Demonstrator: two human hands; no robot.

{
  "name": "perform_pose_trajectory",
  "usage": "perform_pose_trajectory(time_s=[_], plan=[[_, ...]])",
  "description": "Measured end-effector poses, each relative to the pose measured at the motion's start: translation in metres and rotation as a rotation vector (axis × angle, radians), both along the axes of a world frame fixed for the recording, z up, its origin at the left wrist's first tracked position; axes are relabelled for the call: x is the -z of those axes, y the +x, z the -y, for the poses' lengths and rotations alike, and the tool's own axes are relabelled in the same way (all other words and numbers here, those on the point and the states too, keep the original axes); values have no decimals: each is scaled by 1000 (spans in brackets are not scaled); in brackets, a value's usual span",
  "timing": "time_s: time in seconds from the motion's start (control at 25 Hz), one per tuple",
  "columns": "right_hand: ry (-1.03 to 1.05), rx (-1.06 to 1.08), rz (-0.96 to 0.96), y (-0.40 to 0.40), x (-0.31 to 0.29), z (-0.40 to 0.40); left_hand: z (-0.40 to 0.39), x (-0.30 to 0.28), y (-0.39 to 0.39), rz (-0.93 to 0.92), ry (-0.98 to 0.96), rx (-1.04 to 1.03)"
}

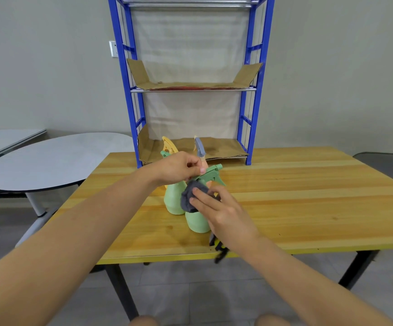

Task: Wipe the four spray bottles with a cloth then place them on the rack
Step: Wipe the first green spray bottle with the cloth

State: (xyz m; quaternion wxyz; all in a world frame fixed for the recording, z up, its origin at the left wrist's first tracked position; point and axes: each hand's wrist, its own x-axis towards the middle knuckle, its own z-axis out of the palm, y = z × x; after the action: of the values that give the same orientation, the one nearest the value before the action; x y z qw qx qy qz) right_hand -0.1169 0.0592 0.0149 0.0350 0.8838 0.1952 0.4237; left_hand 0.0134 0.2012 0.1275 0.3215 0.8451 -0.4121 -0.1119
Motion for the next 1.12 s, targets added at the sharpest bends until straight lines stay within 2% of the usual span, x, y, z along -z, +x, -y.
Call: perform_pose_trajectory(time_s=[0.16, 0.32, 0.52, 0.68, 0.8, 0.92, 1.0, 1.12], plan=[[219, 98, 54, -1, -12, 36, 1, -3, -4, 47, 52, 10], [216, 194, -10, -4, 0, 57, 4, -10, -13, 138, 106, 9], [234, 97, 12, -5, -15, 42, 1, -10, -18, 156, 104, 8], [303, 135, -60, -5, -11, 53, 4, -5, -24, 208, 91, -55], [299, 153, -5, -16, -41, 56, 2, 15, -37, 256, -13, -127], [150, 164, 24, -10, -84, 40, -7, 44, -50, 219, -175, -244], [73, 206, -53, -2, -101, 27, -10, 69, -64, 187, -257, -289], [57, 269, -228, 7, -111, 5, -8, 101, -86, 39, -403, -345]])
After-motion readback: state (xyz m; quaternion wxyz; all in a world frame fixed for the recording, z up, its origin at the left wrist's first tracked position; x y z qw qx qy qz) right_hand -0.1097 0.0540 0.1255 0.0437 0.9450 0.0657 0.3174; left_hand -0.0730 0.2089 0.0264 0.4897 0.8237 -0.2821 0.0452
